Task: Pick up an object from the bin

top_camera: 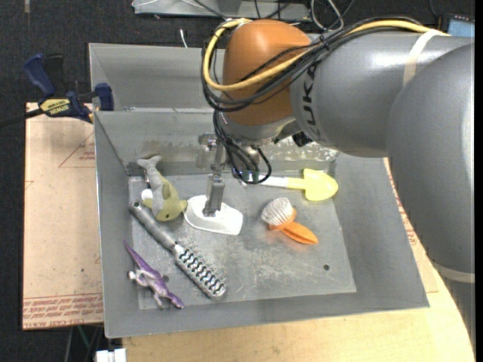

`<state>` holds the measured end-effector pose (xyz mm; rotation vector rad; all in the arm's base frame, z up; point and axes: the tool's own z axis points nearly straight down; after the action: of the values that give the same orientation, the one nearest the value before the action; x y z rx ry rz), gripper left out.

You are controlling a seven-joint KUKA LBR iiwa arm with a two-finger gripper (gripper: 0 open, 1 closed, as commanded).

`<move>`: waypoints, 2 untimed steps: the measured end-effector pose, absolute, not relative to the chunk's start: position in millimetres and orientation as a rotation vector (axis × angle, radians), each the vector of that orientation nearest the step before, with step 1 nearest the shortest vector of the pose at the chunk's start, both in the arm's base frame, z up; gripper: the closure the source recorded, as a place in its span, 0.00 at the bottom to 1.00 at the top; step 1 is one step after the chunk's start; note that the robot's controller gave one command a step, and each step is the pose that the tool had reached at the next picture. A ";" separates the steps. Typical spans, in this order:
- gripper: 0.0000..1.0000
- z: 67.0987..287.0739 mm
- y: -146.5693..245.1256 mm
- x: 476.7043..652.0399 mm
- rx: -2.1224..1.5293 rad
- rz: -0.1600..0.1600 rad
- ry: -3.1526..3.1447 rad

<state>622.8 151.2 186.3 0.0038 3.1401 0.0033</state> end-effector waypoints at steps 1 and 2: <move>0.00 186.3 151.2 622.8 0.004 0.003 3.140; 0.00 121.4 194.8 603.0 -0.103 0.006 3.143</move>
Offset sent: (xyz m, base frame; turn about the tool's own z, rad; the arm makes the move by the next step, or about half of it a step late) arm -0.0176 0.0410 -0.0614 -0.0631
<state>603.0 194.8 121.4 -0.1029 3.1432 0.0055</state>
